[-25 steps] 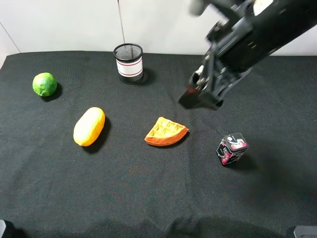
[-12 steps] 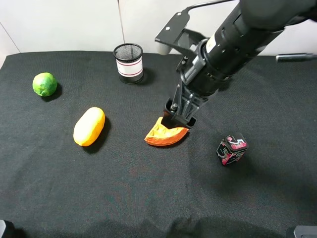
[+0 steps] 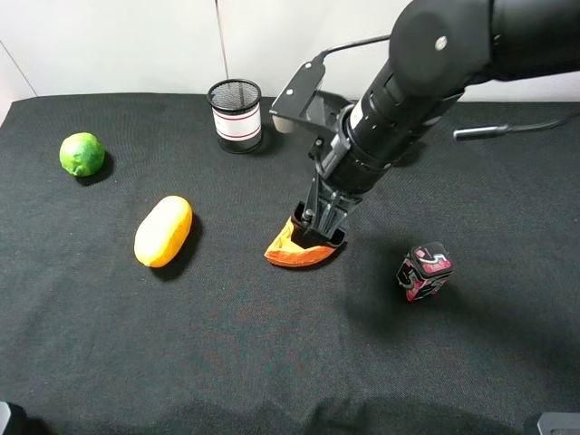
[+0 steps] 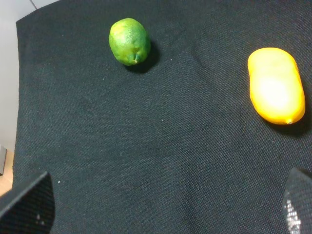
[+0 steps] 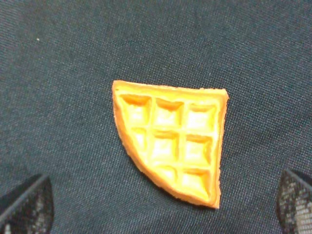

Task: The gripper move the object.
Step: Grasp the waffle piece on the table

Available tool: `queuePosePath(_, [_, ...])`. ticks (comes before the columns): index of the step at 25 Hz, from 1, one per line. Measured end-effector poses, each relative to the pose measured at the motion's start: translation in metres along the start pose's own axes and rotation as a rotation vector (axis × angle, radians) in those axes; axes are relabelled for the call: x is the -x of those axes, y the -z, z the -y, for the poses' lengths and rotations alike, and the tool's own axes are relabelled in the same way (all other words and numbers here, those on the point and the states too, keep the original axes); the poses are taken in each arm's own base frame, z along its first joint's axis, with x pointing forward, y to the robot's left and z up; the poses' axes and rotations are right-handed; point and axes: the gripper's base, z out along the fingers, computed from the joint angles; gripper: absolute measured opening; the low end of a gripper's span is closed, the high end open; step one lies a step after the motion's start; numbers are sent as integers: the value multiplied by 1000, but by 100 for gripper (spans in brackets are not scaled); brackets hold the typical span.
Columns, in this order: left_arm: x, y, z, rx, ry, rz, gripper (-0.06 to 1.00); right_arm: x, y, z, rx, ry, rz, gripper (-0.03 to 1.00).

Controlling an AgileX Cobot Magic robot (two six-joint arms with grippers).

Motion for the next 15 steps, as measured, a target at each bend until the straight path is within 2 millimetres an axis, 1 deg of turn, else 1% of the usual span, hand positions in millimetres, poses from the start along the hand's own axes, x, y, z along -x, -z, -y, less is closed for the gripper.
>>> queuePosePath(6, [0,0,0,4,-2,-1,99,0,-15,3,-11,1,-6,69])
queuePosePath(10, [-1,0,-4,43,-24,-6,99,-2,-29,5,-13,0,-22,69])
queuePosePath(15, [-1,0,-7,77,-44,-12,99,-3,-41,7,-18,1,-32,69])
